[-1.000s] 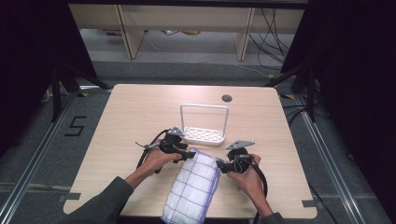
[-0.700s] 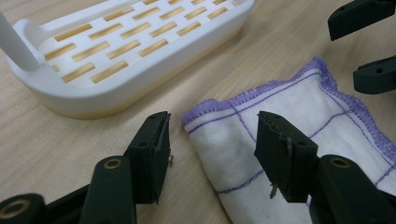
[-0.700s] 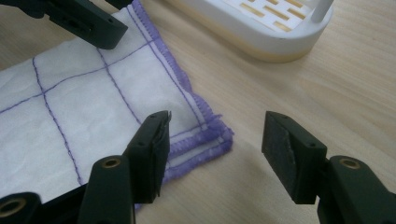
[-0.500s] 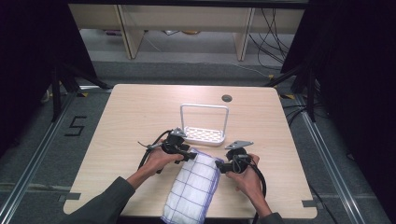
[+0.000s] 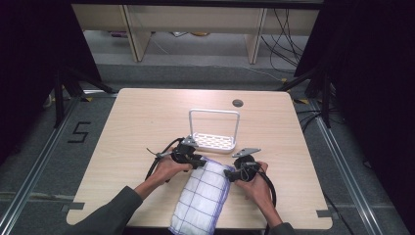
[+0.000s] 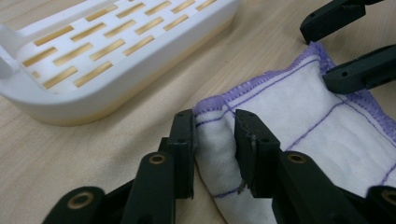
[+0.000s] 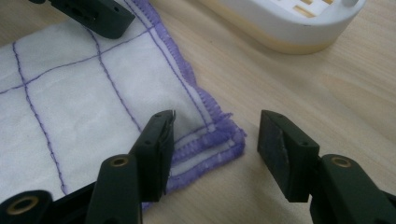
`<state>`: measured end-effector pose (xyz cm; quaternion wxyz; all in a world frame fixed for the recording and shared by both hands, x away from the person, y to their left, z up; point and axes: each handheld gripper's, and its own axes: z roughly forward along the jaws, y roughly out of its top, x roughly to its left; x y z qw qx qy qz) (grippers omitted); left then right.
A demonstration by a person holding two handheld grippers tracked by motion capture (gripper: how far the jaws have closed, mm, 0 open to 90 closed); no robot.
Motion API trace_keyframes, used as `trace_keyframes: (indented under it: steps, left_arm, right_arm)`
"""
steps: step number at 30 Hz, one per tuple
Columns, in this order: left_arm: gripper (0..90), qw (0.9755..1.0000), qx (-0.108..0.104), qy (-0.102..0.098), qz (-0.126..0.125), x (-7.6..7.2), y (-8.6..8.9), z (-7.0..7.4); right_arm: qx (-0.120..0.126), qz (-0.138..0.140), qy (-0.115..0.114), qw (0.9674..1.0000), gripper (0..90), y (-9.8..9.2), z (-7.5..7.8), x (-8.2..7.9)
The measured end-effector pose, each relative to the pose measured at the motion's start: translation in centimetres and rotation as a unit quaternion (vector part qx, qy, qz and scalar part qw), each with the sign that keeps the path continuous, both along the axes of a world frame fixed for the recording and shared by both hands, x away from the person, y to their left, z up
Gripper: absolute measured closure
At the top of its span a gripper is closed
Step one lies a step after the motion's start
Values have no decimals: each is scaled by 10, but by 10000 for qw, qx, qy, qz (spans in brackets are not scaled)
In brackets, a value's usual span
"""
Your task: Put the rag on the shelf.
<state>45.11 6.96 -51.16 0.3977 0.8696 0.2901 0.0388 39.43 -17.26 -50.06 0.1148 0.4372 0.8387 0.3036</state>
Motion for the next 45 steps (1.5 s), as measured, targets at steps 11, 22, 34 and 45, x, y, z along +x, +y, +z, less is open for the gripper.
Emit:
trace_keyframes:
  steps: [11,22,34,45]
  left_arm:
    - [815,9996,74,-112,-240,-3,0,0]
    - [836,9995,-184,-200,-143,-10,3,11]
    - [838,9972,-403,-585,-220,-28,16,42]
    - [838,9939,-570,-875,-347,-44,24,69]
  right_arm:
    - [215,409,93,9989,822,2,0,-1]
    - [306,572,-167,9978,857,2,13,-5]
    - [481,730,-546,9947,858,5,39,-18]
    - [630,925,-846,9901,859,5,60,-27]
